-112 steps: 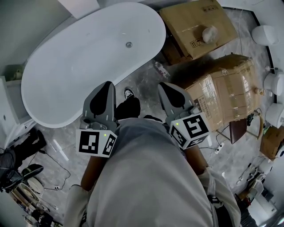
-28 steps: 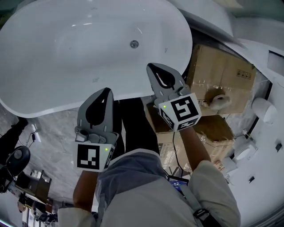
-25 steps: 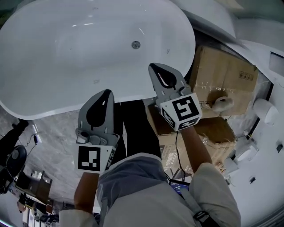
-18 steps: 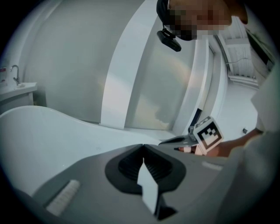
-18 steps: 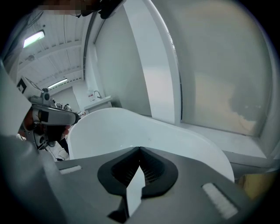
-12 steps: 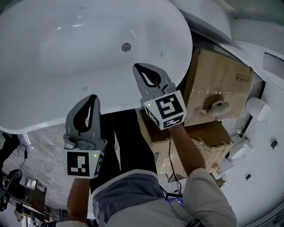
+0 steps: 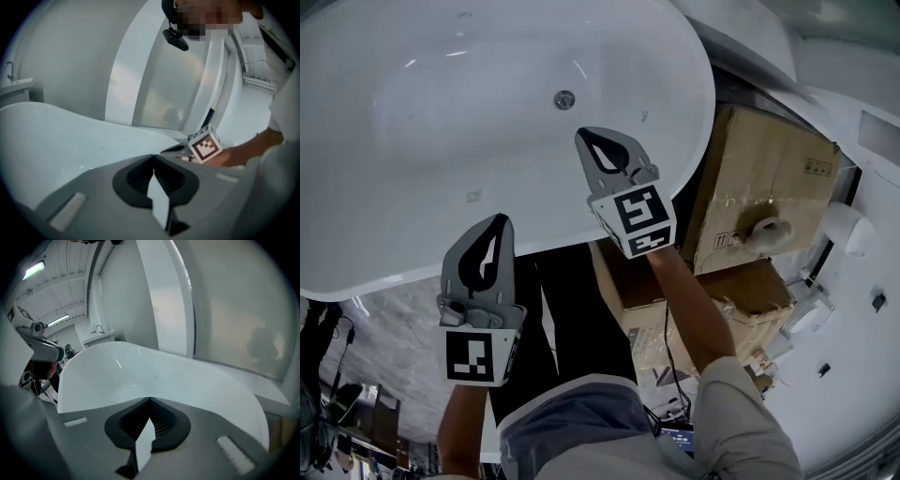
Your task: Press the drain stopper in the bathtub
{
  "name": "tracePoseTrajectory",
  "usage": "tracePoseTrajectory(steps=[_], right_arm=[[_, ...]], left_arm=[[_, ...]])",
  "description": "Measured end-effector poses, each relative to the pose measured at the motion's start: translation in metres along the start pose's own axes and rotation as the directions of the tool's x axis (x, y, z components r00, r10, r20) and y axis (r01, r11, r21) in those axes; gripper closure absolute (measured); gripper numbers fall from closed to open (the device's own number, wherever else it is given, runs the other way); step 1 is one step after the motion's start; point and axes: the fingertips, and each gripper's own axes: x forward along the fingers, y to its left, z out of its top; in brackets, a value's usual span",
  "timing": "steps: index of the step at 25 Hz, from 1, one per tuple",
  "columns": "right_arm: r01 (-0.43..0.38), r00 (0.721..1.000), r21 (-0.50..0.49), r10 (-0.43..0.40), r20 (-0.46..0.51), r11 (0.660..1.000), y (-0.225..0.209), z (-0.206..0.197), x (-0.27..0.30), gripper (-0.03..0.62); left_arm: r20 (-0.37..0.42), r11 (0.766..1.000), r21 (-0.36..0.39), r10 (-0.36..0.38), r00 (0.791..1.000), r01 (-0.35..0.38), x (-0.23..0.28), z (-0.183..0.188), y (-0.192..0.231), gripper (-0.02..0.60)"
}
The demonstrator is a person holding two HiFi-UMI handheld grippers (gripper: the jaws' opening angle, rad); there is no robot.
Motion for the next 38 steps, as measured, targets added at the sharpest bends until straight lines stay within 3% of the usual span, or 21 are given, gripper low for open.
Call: tracePoseTrajectory(steps=[4,10,21,27,31,38], right_arm=[[0.012,1.000,-0.005,-0.012,-0.022,1.000,-0.008,-0.015,0.021,0.594],[0.031,0.997,-0.013,-0.032,-0.063,0.999,-0.026,-0.046,0.057,0.594],[0.042,0.989,0.003,-0.041,-0.140,0.999,-0.047,-0.111,0.123,0.594],[0.032,0.984,-0.018,-0.034,-0.172,0.999,-0.054,-0.141,0.159,0.594],[0.030,0.980,-0.039,-0.037,-0.197,0.999,-0.065,-0.159,0.182,0.594],[0.039,0.969,-0.050,-0.050,-0.243,0.998,-0.085,-0.194,0.217,0.594]], left_arm=[[-0.026,1.000,-0.021,-0.014,1.000,0.014,0.010,-0.008,0.007,0.581],[0.060,1.000,-0.006,0.000,0.998,0.001,0.033,0.000,0.022,0.581],[-0.062,1.000,0.000,0.019,0.998,-0.019,0.076,-0.046,0.045,0.581],[-0.090,1.000,-0.005,0.014,0.996,-0.015,0.110,-0.061,0.049,0.581],[-0.067,1.000,-0.013,0.019,0.998,-0.020,0.133,-0.066,0.052,0.581],[-0.124,1.000,0.024,0.004,0.992,-0.001,0.163,-0.086,0.056,0.581]])
